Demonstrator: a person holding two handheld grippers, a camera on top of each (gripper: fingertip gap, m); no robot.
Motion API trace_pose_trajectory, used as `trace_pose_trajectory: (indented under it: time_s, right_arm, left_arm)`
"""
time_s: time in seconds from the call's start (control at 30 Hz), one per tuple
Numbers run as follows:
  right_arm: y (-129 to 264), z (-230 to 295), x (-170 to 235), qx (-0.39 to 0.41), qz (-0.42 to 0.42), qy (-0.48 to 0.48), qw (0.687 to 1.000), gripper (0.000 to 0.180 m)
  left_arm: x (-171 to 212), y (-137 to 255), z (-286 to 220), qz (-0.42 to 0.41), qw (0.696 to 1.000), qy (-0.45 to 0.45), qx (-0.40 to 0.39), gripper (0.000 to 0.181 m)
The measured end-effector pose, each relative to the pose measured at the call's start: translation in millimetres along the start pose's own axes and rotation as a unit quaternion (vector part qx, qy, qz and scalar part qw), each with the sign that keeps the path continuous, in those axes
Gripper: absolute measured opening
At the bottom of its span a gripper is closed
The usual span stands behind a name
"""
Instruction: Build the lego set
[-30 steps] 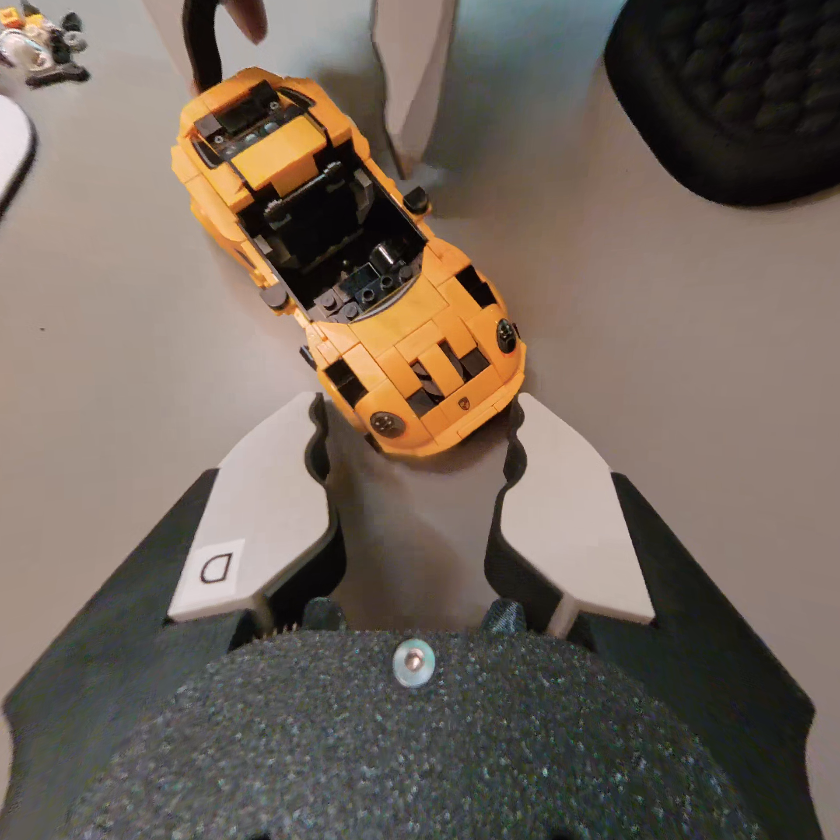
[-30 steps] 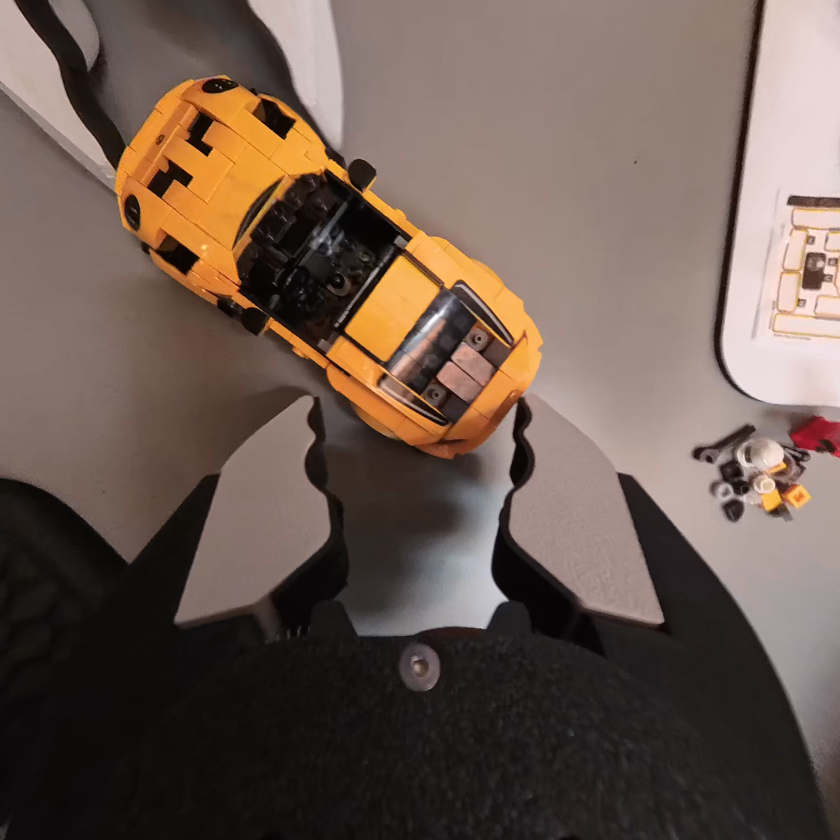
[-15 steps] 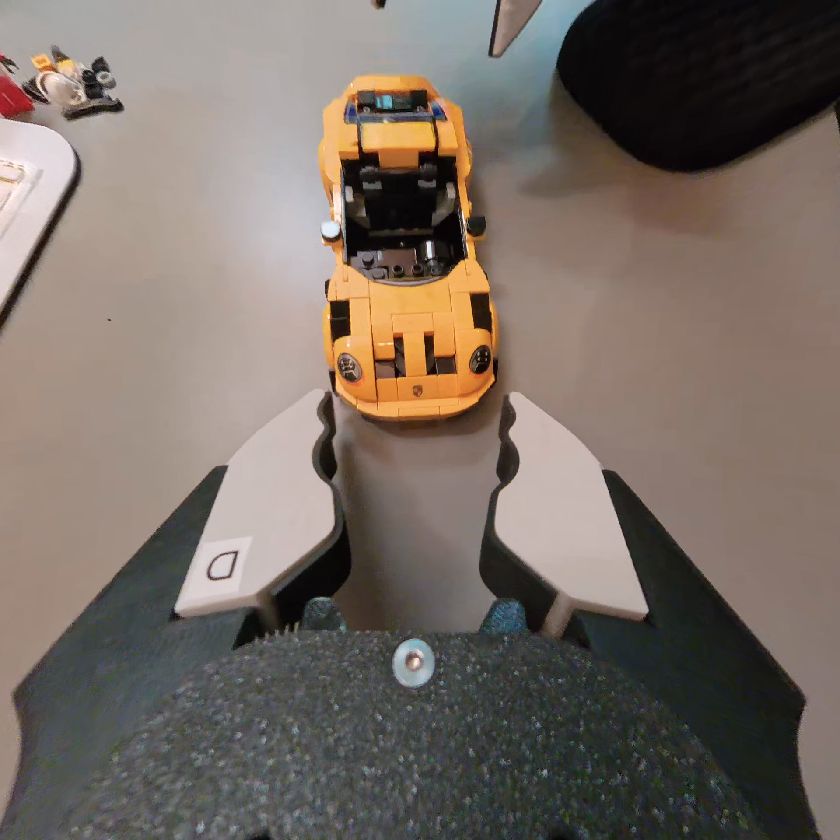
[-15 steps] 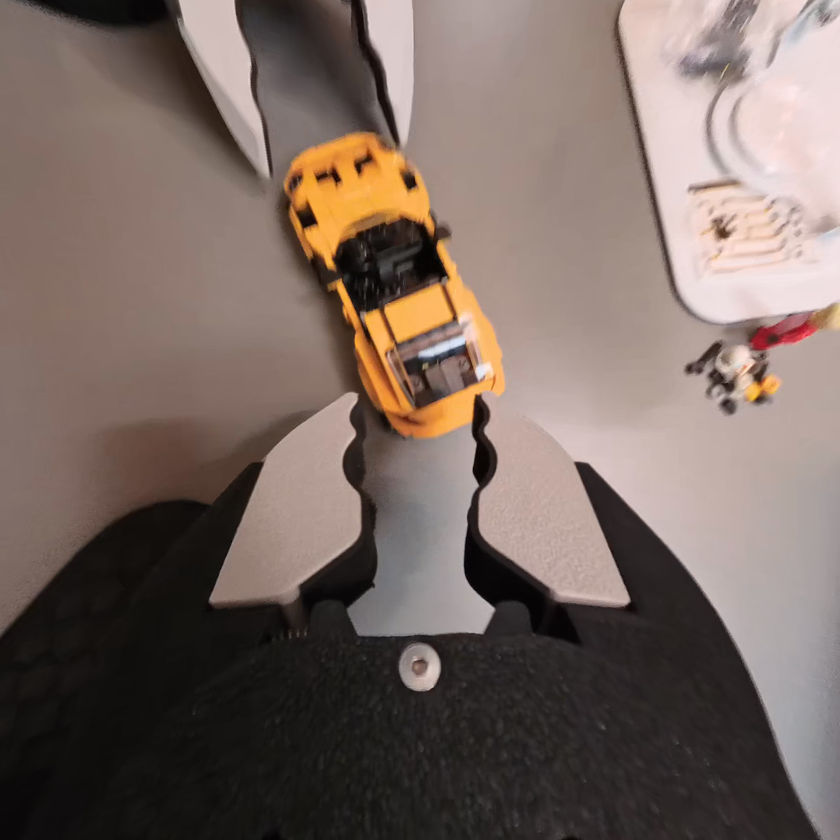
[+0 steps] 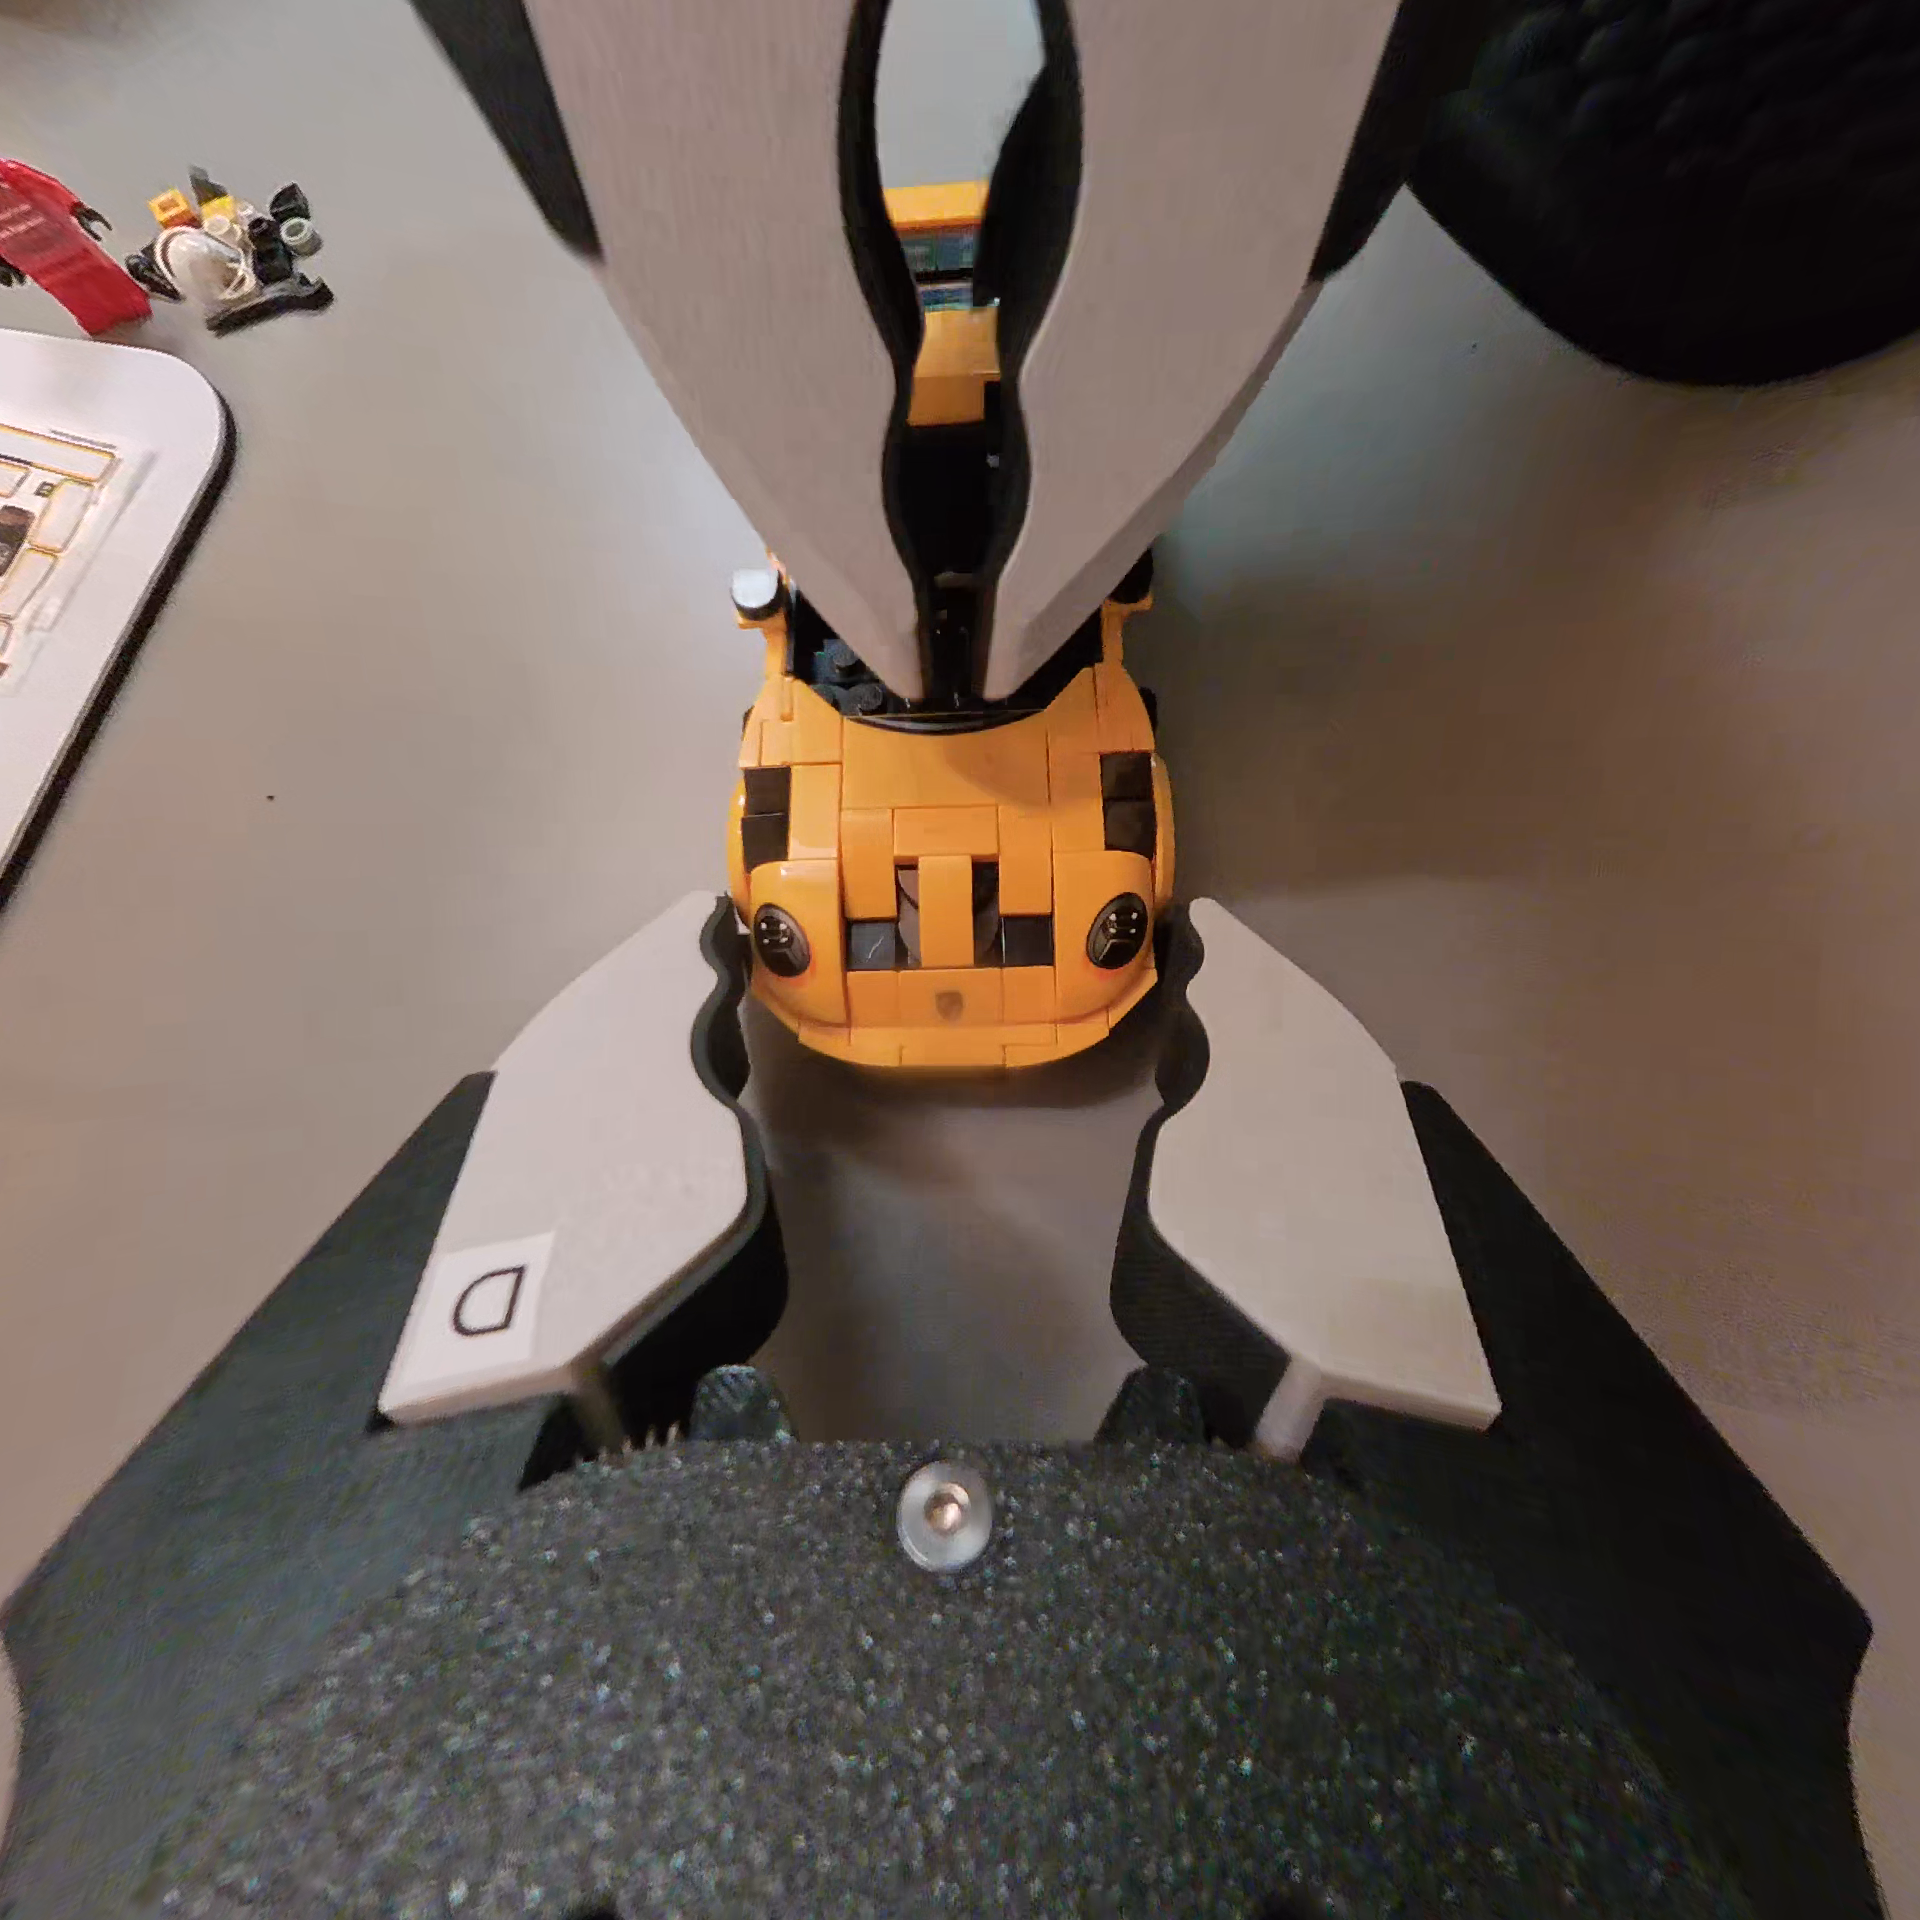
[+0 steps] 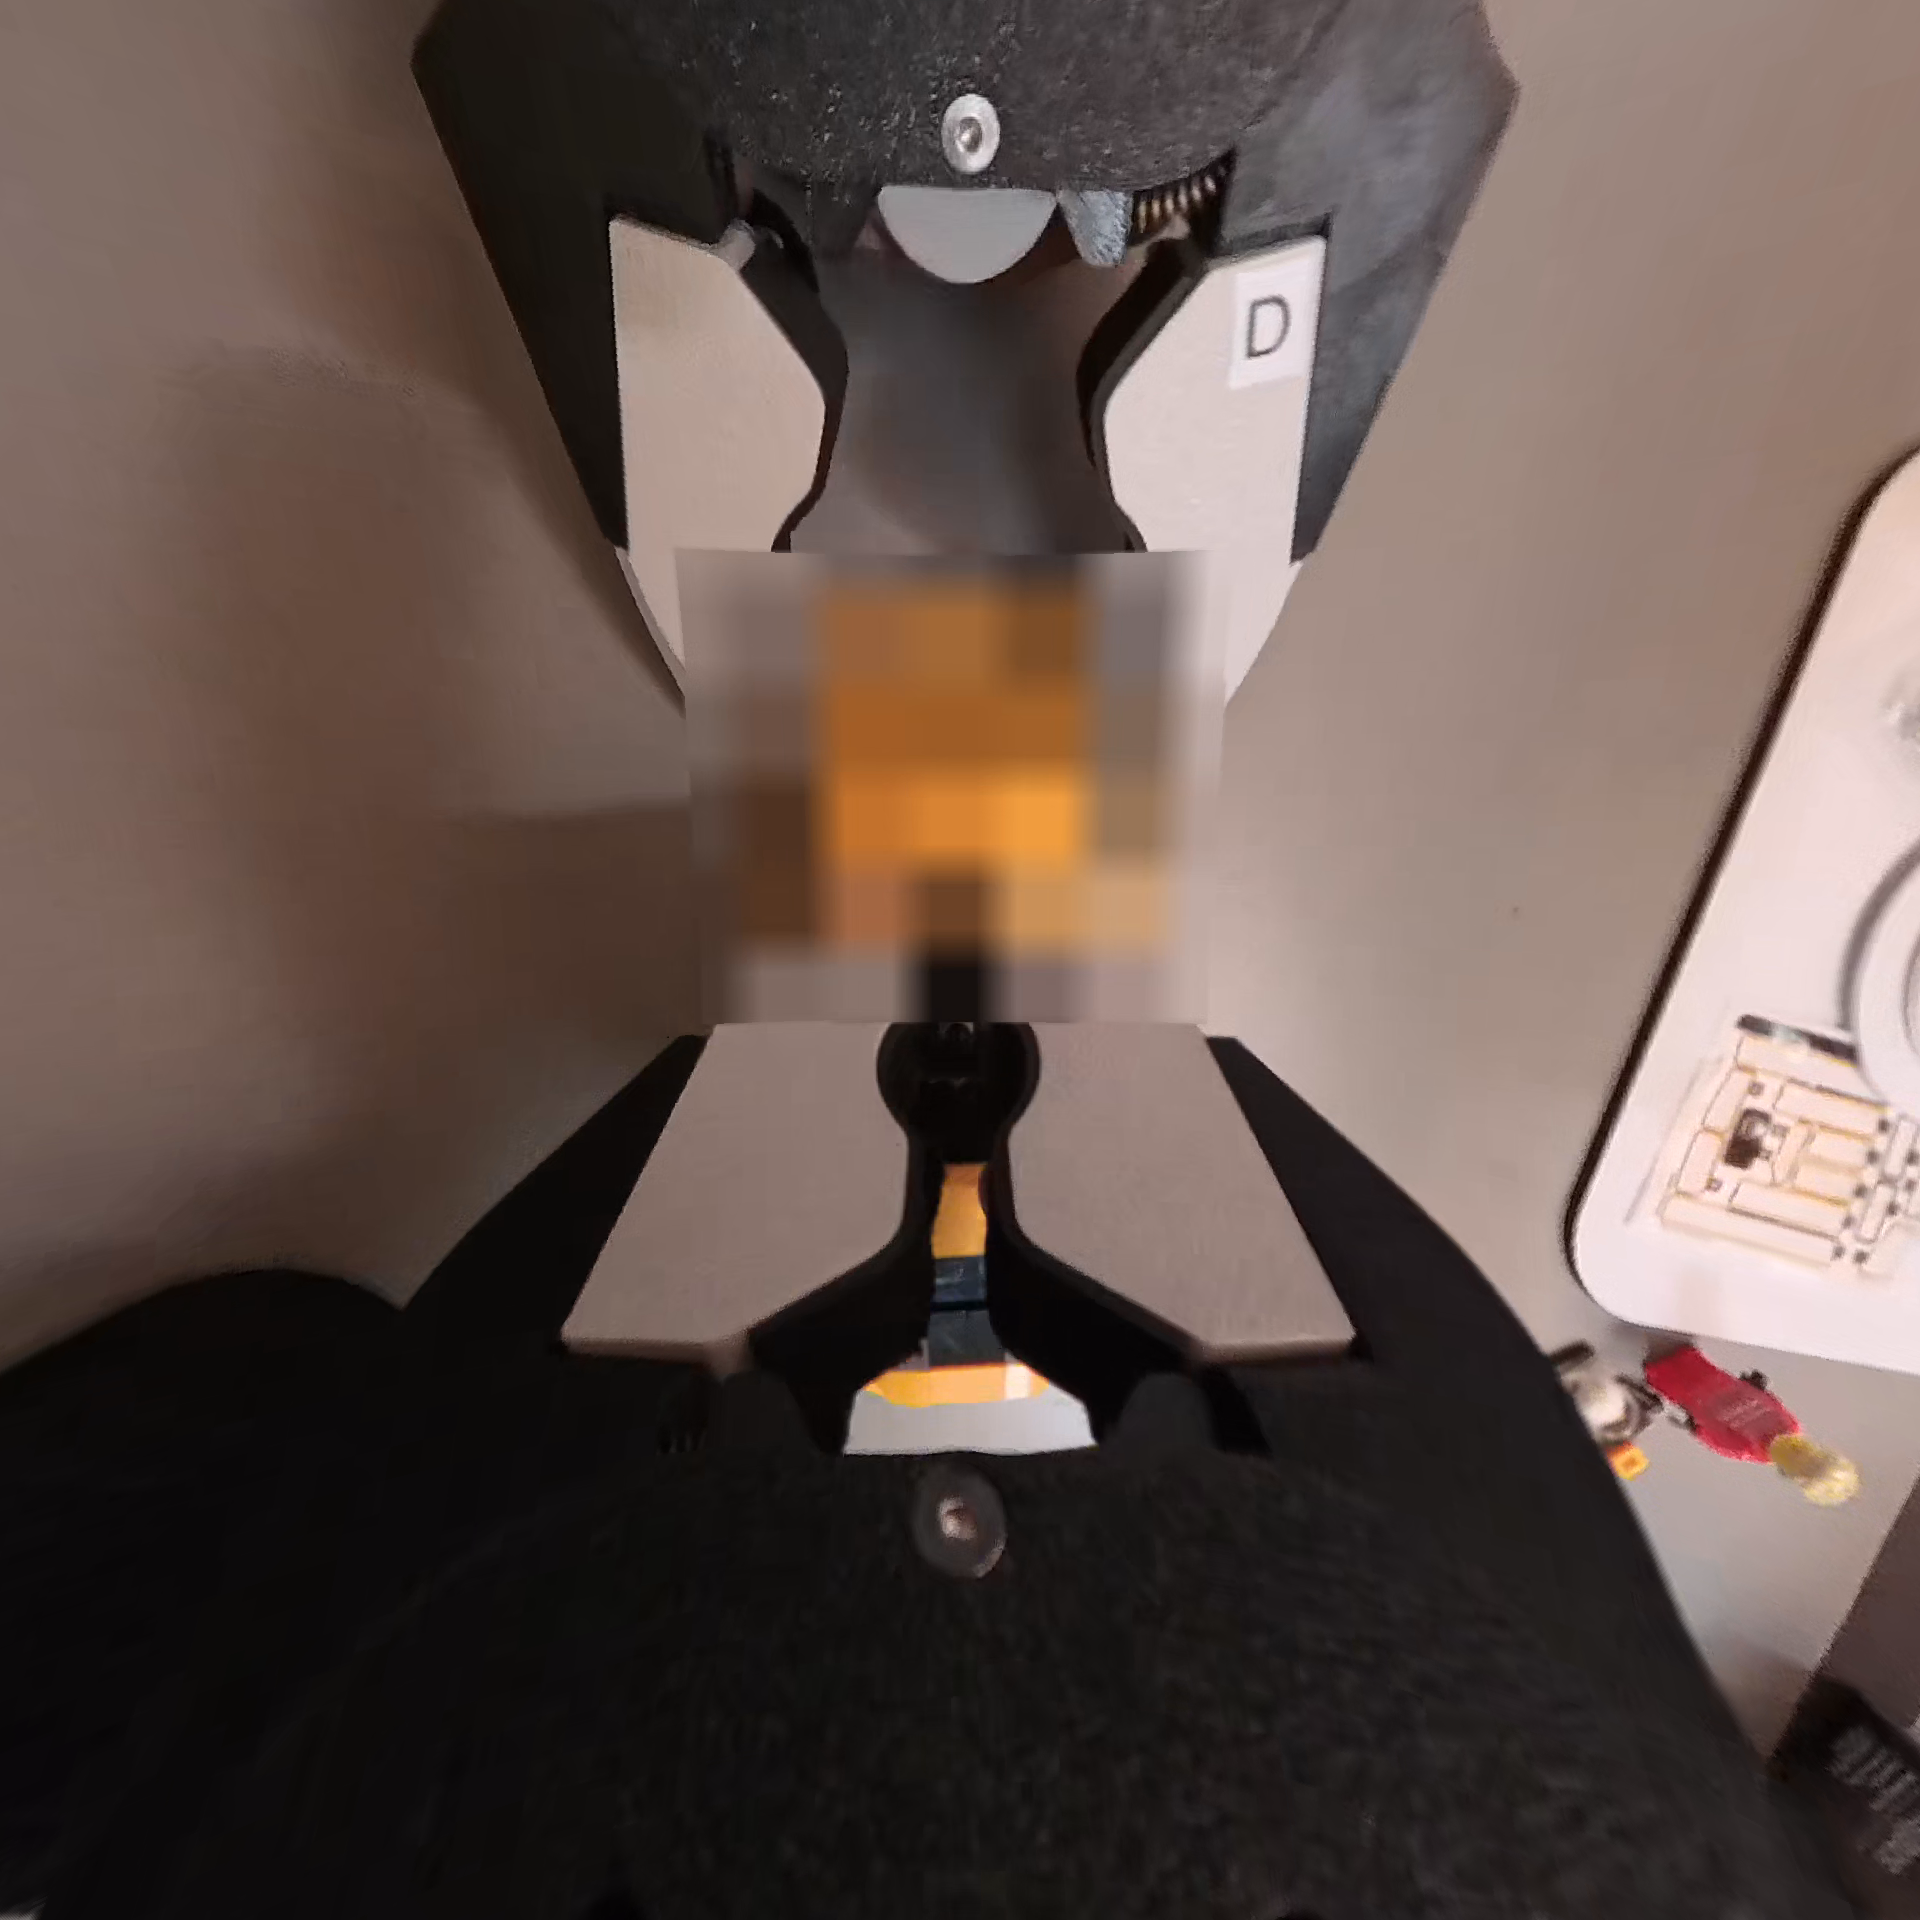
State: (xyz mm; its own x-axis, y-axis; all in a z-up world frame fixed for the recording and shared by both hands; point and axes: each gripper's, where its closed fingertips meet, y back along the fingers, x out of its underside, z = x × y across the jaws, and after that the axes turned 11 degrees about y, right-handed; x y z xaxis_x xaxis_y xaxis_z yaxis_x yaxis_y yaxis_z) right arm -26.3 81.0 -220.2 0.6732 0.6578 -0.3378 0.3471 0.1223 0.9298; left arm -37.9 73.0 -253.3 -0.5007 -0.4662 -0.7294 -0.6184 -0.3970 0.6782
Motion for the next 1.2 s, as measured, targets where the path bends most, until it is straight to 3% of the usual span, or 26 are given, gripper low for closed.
trace_pose_trajectory:
  time_s: [0.3,1.2]
  right_arm:
    - [-11,2,-1,-0.038,0.025,0.018,0.999,0.000]
    - [-11,2,0,-0.042,0.021,0.004,0.999,0.000]
  left_arm:
    - [0,0,-1,-0.010,1.000,0.000,0.006,0.077]
    - [0,-1,-1,-0.016,1.000,0.001,0.008,0.077]
